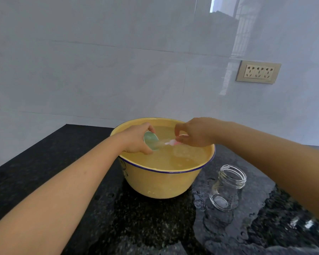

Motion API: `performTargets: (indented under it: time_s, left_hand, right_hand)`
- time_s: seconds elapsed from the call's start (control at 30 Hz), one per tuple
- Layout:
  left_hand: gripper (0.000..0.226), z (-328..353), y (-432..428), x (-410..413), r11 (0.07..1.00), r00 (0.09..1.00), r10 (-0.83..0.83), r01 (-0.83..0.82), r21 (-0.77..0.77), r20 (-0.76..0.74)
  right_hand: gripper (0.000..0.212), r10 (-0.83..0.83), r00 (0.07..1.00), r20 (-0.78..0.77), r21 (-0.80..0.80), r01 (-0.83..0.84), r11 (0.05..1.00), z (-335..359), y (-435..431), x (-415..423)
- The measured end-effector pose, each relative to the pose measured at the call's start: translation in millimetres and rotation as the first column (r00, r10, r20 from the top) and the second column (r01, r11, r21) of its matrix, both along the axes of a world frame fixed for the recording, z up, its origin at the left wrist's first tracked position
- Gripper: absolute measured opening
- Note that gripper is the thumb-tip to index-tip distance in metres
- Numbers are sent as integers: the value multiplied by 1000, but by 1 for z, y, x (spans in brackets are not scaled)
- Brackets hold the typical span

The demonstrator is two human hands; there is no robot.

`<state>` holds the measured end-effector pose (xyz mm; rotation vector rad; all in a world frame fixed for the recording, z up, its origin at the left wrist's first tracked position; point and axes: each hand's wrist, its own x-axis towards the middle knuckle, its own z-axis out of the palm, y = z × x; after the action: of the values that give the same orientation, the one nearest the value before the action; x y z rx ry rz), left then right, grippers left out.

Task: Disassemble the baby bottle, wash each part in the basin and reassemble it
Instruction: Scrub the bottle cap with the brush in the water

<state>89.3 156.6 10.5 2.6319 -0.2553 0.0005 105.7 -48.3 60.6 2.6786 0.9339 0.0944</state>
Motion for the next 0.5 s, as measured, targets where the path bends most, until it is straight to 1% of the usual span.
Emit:
performTargets:
  time_s: [0.03, 0.07, 0.13, 0.2, 0.27, 0.33, 0.43, 0.5]
  left_hand:
    - [62, 0, 0, 1, 1000, 1000, 9, -9, 3, -2]
    - [62, -1, 0, 1, 1000, 1000, 10, -10, 9, -6]
    - [63, 0, -1, 2, 1000, 1000, -2, 2, 26, -15]
    - [64, 1, -2, 1, 999, 999, -22, 23, 27, -31]
    - [65, 2, -2, 0, 999, 998, -42, 43, 20, -50]
    - [63, 3, -3, -2, 998, 996, -62, 64, 26, -60]
    - [61, 3, -5, -3, 996, 995, -77, 80, 47, -67]
    - [59, 5, -5, -4, 996, 994, -82, 84, 33, -72]
  right_hand:
    - [45, 45, 999, -7, 20, -45, 999, 1, -2, -1]
    - [44, 91, 996, 17, -1, -91, 996, 2, -4, -2]
    - [40, 177, 975, 136, -55, -171, 984, 5, -4, -1]
    - [36, 293, 914, 282, -83, -282, 956, 4, -1, 4]
    - [42, 484, 781, 396, -162, -460, 873, -1, 3, 11]
    - [47, 633, 595, 495, -299, -567, 767, -6, 6, 16]
    - [48, 714, 420, 561, -409, -609, 680, -7, 9, 20]
    - [45, 737, 356, 574, -441, -624, 645, -5, 8, 22]
